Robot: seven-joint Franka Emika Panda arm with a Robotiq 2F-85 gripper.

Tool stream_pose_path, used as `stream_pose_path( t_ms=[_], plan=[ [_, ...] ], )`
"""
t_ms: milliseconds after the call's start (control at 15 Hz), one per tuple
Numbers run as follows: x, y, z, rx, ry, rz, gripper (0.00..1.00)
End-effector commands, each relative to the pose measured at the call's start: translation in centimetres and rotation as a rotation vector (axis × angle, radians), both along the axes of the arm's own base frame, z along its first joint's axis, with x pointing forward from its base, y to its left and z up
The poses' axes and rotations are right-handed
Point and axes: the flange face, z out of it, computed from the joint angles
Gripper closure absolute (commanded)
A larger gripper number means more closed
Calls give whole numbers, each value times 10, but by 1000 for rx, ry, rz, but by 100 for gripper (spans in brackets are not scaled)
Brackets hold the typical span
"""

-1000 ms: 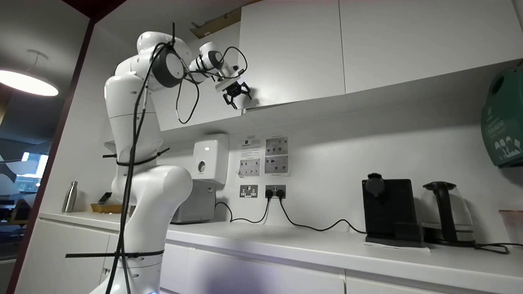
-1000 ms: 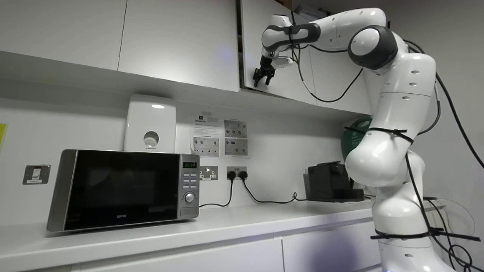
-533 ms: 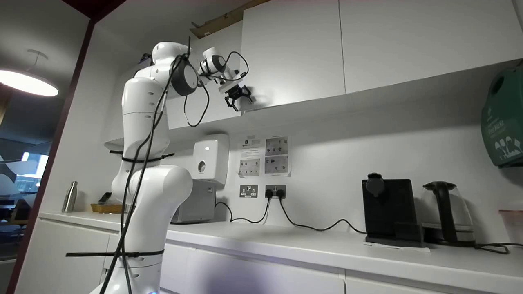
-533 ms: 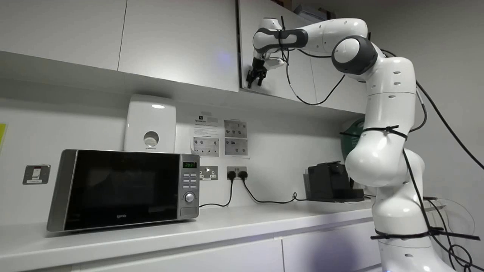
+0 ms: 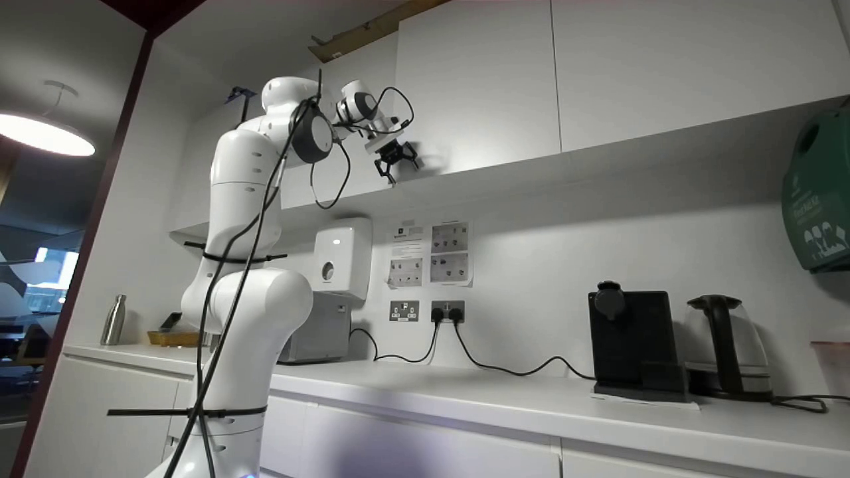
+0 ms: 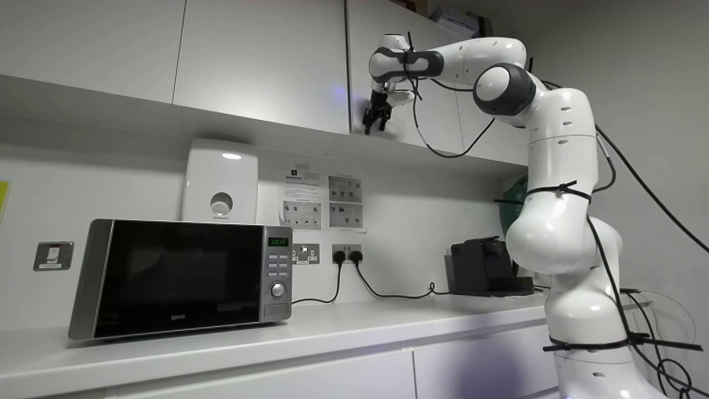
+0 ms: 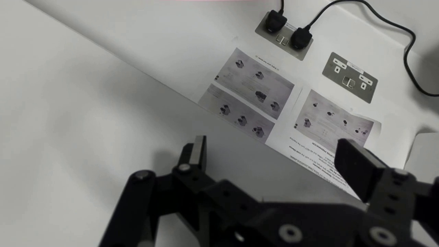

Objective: Close the overhead cabinet door

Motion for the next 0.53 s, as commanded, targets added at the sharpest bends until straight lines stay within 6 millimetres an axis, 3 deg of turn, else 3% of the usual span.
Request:
stream_pose_path(
  t_ms=[0,200,467],
  plan=[
    [26,-2,3,-26,50,-21,0],
    [41,2,-3,-39,83,-34,0],
    [26,3,-2,-33,103,-43,0]
  ],
)
